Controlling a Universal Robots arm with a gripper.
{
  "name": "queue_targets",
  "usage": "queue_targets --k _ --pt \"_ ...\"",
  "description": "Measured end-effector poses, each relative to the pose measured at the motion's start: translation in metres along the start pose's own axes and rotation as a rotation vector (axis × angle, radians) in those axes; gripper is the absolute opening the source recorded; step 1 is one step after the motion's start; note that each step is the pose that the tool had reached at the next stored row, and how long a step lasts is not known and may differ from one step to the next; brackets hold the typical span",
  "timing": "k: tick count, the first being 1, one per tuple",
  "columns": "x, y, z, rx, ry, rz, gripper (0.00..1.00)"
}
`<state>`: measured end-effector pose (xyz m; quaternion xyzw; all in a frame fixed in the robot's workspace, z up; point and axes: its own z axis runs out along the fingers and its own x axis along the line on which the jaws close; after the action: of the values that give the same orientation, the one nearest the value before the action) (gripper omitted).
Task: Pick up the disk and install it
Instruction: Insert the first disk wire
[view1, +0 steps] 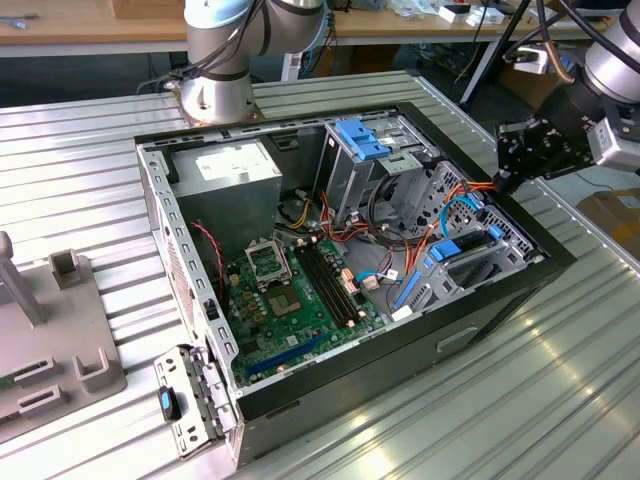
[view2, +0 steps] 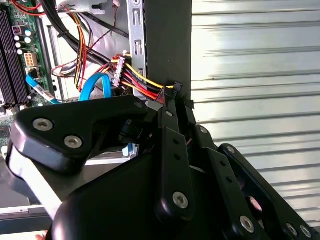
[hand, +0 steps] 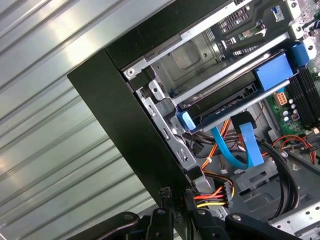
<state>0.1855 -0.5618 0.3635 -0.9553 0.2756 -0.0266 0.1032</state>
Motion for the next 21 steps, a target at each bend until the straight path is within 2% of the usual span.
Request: queue_targets --k 1,4,5,9,12,15,21 --pt "0.0 0.0 -0.0001 0.0027 -0.0009 0.0 0.22" --pt "0.0014 0.0021 -0.0005 0.0411 -0.0241 0.005 0.22" --pt "0.0022 0.0033 -0.0008 0.0444 -0.0262 0.005 0.22" --pt "0.0046 0.0072 -0.0016 0.0445 -0.0262 0.005 0.22" --pt "0.0046 0.0074 -0.0013 0.0438 -0.0359 -0.036 0.22" --pt "0.0046 0.0074 -0.0013 0.0433 -0.0411 -0.058 0.22" --pt "0.0051 0.0074 0.0 0.0431 -0.0427 -0.065 0.22"
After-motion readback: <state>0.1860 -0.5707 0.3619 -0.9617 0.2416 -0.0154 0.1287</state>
